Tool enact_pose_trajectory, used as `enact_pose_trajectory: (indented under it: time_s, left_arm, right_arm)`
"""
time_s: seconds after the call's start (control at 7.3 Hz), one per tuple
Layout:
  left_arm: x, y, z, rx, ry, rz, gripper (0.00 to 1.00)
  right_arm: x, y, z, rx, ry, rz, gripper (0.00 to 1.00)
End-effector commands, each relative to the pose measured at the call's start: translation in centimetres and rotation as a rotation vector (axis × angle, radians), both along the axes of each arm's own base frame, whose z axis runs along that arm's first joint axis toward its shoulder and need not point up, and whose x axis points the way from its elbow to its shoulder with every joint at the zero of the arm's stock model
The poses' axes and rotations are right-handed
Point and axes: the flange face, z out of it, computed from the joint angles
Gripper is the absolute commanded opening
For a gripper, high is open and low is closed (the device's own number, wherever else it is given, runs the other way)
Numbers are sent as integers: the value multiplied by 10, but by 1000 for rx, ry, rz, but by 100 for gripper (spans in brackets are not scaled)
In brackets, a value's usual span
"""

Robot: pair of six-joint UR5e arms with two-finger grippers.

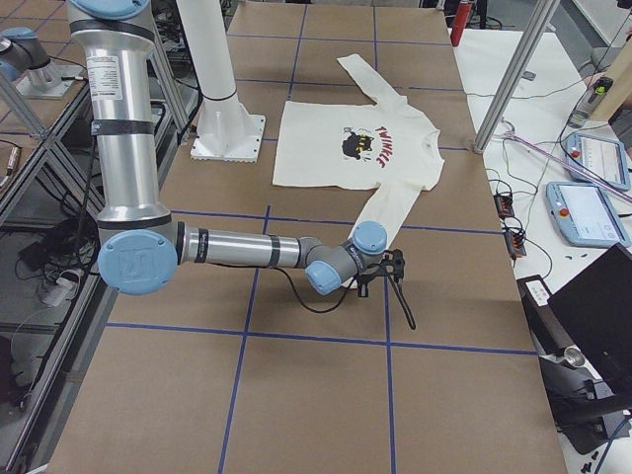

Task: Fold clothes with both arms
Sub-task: 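Reach the right gripper to the cuff of the sleeve nearest it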

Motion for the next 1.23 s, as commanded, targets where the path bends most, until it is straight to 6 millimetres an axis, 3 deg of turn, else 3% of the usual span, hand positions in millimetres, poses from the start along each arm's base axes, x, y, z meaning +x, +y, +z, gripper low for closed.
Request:
enact_pose_trajectory:
  time_s: [0.0, 0.27, 0.55, 0.69, 0.82, 1.1]
  left_arm:
    - [0, 0, 4, -7, 0, 0, 100]
    - [0, 0, 5, -10, 0, 0, 100]
    - [0, 0, 8, -18, 2, -1, 100]
    - [0, 0, 9, -19, 1, -1, 100]
    - [0, -1, 9, -21, 2, -1, 100]
    - [0, -1, 9, -22, 3, -2, 100]
  right_arm:
    - [-5, -1, -78, 26, -89, 40, 0]
    - [-77, -21, -212, -93, -246, 129, 0]
    - [-183, -40, -369, -226, -338, 205, 0]
    - [-267, -21, -436, -224, -287, 246, 0]
    - [-336, -11, -492, -156, -240, 332, 0]
    - [-437, 0, -567, -138, -226, 332, 0]
